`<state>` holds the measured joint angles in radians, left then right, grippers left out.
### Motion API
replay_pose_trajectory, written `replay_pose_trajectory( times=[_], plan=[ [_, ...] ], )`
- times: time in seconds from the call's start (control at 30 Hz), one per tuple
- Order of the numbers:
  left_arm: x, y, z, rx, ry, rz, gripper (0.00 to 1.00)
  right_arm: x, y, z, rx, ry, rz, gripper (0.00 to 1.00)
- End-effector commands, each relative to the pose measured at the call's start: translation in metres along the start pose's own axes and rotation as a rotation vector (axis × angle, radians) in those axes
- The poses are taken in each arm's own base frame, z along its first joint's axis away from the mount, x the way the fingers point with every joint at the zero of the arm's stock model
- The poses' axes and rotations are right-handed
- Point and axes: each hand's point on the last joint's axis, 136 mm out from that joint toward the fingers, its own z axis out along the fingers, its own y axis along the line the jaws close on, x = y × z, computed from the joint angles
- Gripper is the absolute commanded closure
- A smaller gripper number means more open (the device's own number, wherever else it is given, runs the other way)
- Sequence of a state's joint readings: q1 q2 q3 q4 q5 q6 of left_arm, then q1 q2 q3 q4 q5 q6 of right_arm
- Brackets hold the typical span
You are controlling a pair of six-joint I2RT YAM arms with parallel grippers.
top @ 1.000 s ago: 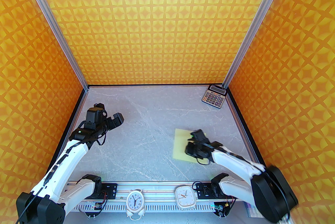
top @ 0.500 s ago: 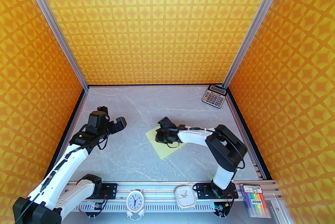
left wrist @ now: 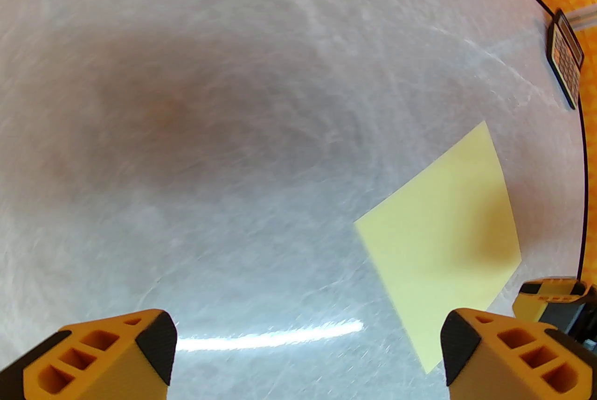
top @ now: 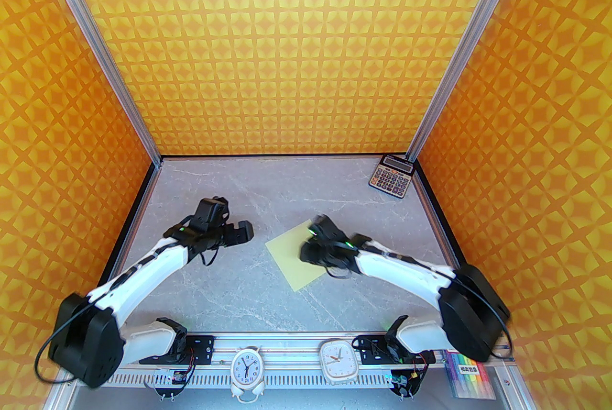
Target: Fold a paper plane with a square sheet of paper (fold left side to right side)
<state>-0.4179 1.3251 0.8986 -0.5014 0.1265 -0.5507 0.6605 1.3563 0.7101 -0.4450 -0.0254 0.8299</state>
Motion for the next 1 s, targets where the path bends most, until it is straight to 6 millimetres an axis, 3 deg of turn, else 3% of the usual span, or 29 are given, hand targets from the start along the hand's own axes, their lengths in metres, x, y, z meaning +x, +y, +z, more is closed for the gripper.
replay_pose_trajectory(
  times=[0.0, 0.2, 0.33, 0.6, 0.87, 0.97],
  plan=[
    [-0.011, -0.024, 0.007, 0.063, 0.005, 0.063, 0.01, 0.005, -0.031, 0.004, 0.046, -0.003, 0.089, 0.54],
    [0.007, -0.037, 0.029, 0.076, 0.087, 0.052, 0.01, -0.015, -0.019, 0.011, -0.009, -0.01, 0.037, 0.56],
    [0.012, -0.041, 0.041, 0.069, 0.12, 0.042, 0.01, -0.02, -0.027, 0.027, 0.019, 0.016, 0.064, 0.54],
    [0.013, -0.043, 0.039, 0.069, 0.125, 0.06, 0.01, -0.061, -0.024, 0.046, 0.037, 0.014, -0.007, 0.54],
    [0.018, -0.047, 0.045, 0.09, 0.164, 0.081, 0.01, -0.109, 0.015, 0.08, -0.027, 0.06, -0.118, 0.52],
    [0.019, -0.048, 0.052, 0.097, 0.182, 0.077, 0.01, -0.132, 0.034, 0.081, -0.057, 0.037, -0.167, 0.5]
  ],
)
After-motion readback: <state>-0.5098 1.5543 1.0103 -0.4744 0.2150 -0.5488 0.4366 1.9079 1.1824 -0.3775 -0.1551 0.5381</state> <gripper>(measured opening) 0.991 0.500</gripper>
